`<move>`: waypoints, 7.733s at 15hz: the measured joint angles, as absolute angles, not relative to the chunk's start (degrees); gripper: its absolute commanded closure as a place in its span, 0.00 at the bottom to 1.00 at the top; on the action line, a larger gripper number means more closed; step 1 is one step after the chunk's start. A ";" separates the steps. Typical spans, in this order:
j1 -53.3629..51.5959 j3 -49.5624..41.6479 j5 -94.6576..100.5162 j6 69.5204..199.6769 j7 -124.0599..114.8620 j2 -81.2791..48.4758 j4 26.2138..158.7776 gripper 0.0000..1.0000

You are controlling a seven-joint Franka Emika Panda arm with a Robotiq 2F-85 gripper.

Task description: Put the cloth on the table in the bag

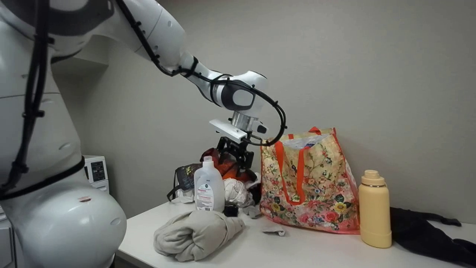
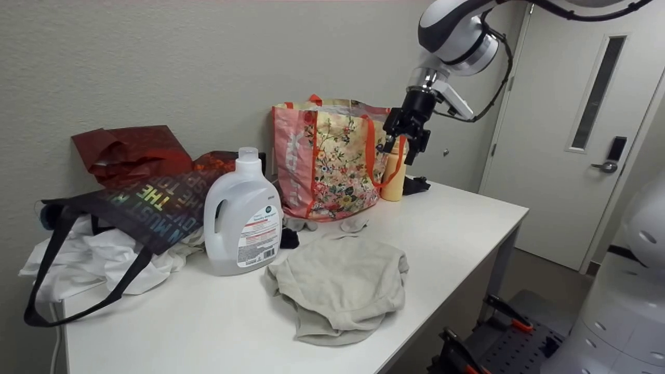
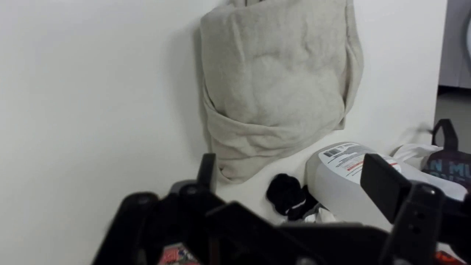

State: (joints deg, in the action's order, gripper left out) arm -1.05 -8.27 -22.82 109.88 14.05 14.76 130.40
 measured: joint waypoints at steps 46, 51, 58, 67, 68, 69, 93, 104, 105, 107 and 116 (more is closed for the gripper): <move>3.85 1.61 -54.29 109.81 46.08 -18.71 136.96 0.97; 5.40 -0.28 -55.49 107.42 46.07 -17.81 136.17 0.97; 7.92 -5.07 -51.51 96.44 44.37 -6.01 132.68 0.97; 3.12 -3.11 -36.19 72.42 33.56 8.34 115.28 0.97; 2.43 -2.84 -36.13 71.38 32.77 8.49 111.99 0.97; 1.85 -2.64 -36.23 70.93 31.92 8.40 108.59 0.97; 9.57 -4.08 -66.20 109.51 9.73 -22.36 39.73 0.97; 11.55 -7.28 -62.51 120.35 19.80 -33.83 37.65 0.97; 11.63 -7.46 -62.06 120.58 20.35 -34.80 38.00 0.97; 11.84 -7.73 -61.52 120.98 21.47 -36.35 39.09 0.97; 12.16 -8.77 -61.07 121.57 28.04 -38.47 51.60 0.97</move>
